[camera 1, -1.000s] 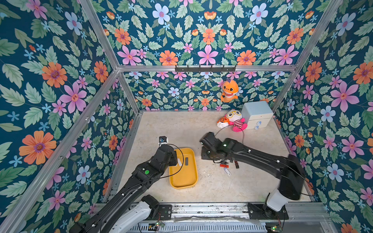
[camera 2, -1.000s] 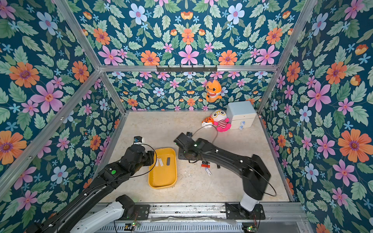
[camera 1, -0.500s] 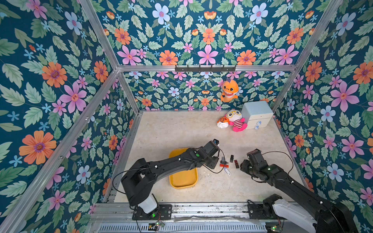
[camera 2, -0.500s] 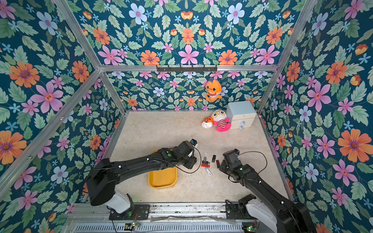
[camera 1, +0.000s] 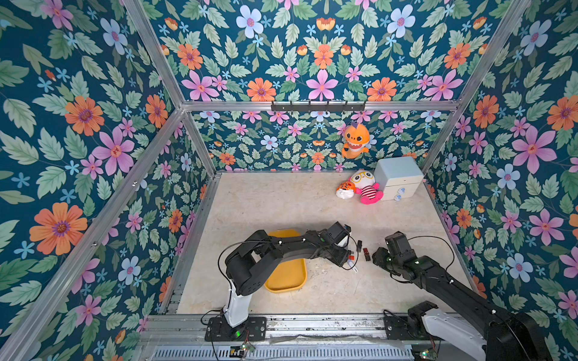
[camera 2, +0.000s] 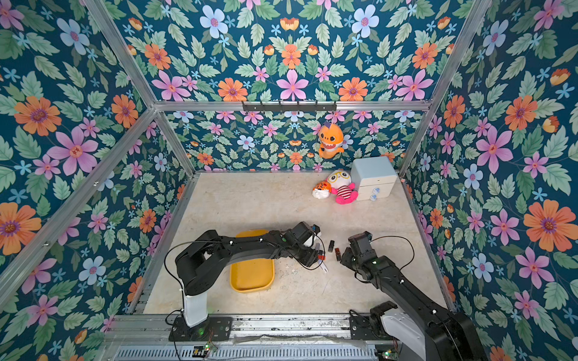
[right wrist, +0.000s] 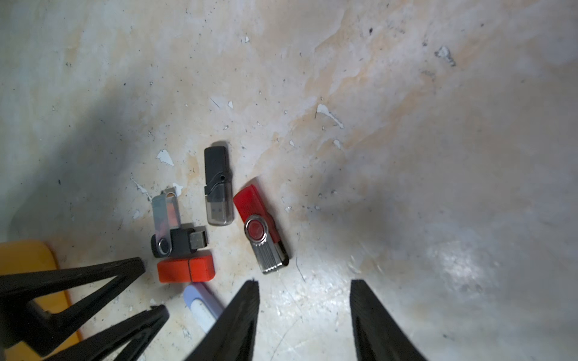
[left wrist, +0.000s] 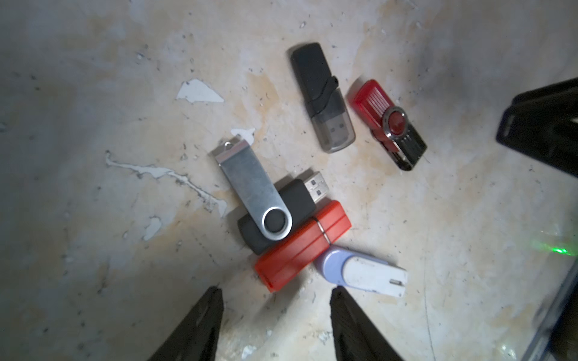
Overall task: Put the usb flash drive into the storage box
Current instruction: Pick up the USB flash from the center of the board.
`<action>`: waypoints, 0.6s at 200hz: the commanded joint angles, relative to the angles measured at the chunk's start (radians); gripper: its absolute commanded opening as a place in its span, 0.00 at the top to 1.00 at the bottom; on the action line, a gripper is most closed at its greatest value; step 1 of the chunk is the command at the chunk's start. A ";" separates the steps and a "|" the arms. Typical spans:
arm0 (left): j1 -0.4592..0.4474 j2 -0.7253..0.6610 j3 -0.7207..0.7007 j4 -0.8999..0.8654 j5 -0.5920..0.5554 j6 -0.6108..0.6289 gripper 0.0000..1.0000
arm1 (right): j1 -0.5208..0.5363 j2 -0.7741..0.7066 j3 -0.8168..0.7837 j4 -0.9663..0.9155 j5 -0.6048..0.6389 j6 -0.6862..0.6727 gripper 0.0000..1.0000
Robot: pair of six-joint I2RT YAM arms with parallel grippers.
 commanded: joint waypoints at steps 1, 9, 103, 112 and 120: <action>0.007 0.022 0.011 0.021 0.031 0.031 0.39 | -0.001 -0.008 -0.001 0.012 -0.008 -0.008 0.47; 0.010 0.027 0.008 0.027 0.036 0.035 0.39 | -0.003 -0.016 -0.003 0.013 -0.010 -0.009 0.46; 0.009 0.075 0.056 -0.002 0.113 0.093 0.40 | -0.011 -0.015 -0.008 0.017 -0.017 -0.008 0.45; 0.002 0.075 0.054 0.002 0.126 0.093 0.40 | -0.011 -0.013 -0.008 0.017 -0.017 -0.007 0.45; -0.005 0.075 0.049 0.003 0.137 0.093 0.40 | -0.011 -0.013 -0.007 0.017 -0.017 -0.008 0.44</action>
